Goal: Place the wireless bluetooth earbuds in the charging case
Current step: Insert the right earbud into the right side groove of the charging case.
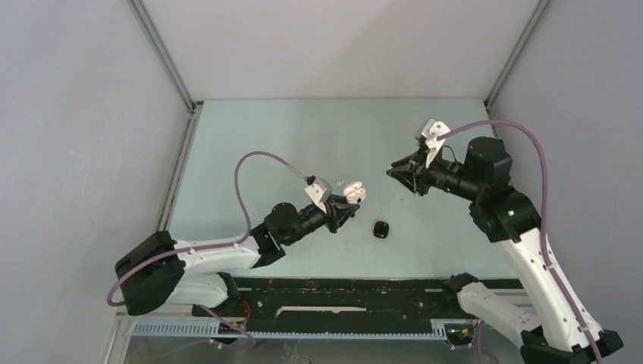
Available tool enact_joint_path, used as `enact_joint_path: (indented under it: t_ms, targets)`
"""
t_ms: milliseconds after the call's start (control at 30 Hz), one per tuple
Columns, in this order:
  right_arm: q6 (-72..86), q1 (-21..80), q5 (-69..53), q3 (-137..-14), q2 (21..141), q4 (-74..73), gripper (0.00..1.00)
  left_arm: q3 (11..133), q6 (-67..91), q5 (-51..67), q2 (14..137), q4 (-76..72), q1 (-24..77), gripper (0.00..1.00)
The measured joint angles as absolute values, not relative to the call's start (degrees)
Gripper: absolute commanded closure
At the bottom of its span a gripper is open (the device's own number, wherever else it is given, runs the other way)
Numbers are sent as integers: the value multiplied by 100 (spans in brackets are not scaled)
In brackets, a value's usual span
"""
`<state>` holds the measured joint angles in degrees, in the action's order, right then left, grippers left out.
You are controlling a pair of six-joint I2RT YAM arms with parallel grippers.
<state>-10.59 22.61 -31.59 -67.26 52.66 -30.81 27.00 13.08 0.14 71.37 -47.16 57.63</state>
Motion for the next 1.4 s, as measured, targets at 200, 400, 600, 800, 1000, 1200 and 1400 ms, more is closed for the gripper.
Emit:
enact_joint_path:
  t_ms: [200,400,600,800,1000,1200,1400]
  targets:
    - [-338,2683,-2969,-6309,4569,-2408,100,2801,941,-64,7041,-4694,5822,100]
    - [237,2842,-2552,-5951,4375,-1898,100,2867,486,-307,6825,-4639,6025,100]
    - [458,2915,-2364,-5741,4397,-1693,100,3094,38,-510,6746,-4558,6265,100]
    - [746,2991,-2349,-5592,4390,-1441,100,3247,-156,-593,6746,-4486,6318,100]
    - [921,3085,-2320,-5518,4381,-1387,100,3247,-165,-589,6748,-4434,6381,100]
    - [993,3146,-2333,-5437,4410,-1275,100,3249,-158,-580,6748,-4431,6390,100]
    - [943,3336,-2366,-5426,4501,-1138,100,3358,-130,-528,6807,-4390,6396,100]
